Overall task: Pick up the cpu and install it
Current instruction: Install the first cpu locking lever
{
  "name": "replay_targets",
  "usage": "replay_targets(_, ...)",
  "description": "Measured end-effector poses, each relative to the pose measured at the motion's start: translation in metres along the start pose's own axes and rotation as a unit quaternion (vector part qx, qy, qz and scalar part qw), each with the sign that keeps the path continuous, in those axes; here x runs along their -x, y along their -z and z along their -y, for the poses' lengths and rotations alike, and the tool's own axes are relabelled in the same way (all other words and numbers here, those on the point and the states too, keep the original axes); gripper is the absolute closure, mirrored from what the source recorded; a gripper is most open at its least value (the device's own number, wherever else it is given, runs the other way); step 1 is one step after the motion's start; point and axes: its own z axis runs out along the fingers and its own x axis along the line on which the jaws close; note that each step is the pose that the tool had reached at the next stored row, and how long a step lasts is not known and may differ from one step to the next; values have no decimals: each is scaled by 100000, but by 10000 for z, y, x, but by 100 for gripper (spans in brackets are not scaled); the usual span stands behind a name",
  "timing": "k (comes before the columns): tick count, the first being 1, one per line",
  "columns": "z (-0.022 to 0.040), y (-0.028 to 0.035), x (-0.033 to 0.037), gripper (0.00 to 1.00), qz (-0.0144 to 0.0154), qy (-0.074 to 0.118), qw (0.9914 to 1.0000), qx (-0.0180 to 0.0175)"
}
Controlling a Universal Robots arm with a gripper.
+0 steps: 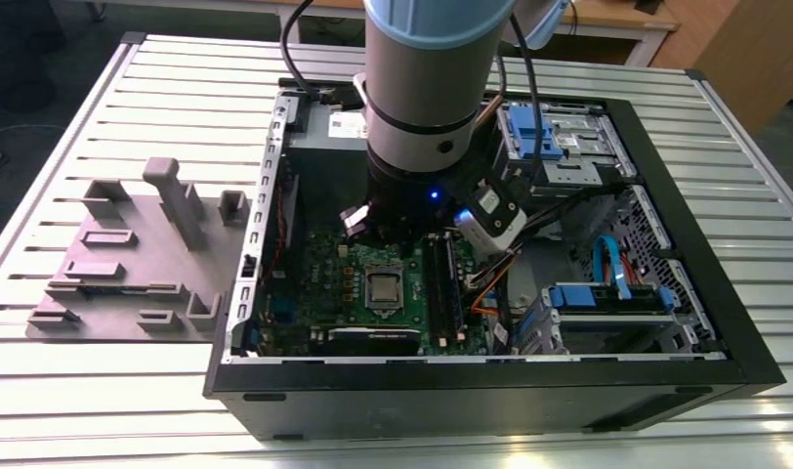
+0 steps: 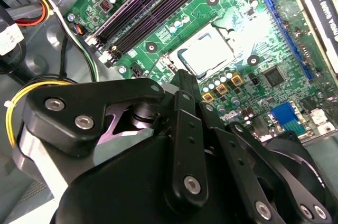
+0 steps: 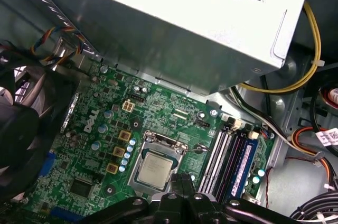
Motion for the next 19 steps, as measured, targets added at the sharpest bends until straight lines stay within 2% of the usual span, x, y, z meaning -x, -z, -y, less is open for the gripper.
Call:
replay_targets(8,-72,-11,40,90,4,12,100000,9)
replay_targets(16,-102,-16,69,90,2,5,100000,5)
replay_targets(19,-142,-21,88,90,7,7,100000,11)
